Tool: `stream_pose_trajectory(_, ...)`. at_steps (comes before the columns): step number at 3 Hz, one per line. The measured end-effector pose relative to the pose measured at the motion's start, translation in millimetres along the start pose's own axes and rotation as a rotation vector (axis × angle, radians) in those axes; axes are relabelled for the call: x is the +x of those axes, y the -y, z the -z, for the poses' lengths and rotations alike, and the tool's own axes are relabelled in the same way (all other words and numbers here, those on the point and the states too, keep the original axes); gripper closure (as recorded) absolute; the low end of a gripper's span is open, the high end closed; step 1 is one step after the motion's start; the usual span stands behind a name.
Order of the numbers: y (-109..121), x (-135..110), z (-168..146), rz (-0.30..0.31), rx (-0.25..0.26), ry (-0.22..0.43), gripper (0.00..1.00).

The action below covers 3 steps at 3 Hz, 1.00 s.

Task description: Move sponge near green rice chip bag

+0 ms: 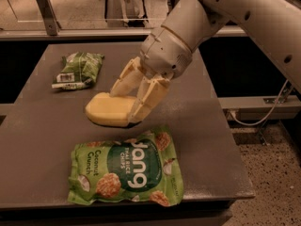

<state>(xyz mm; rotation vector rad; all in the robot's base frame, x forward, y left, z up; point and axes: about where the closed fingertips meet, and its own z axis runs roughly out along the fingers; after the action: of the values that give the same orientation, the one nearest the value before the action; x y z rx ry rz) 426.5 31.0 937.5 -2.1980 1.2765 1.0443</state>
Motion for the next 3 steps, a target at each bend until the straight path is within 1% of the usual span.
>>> stream_pose_trajectory(2, 12.0, -4.8, -2.2, 0.004, 0.042, 0.008, 0.12)
stream_pose_trajectory(3, 16.3, -6.8, -3.2, 0.006, 0.056, 0.011, 0.00)
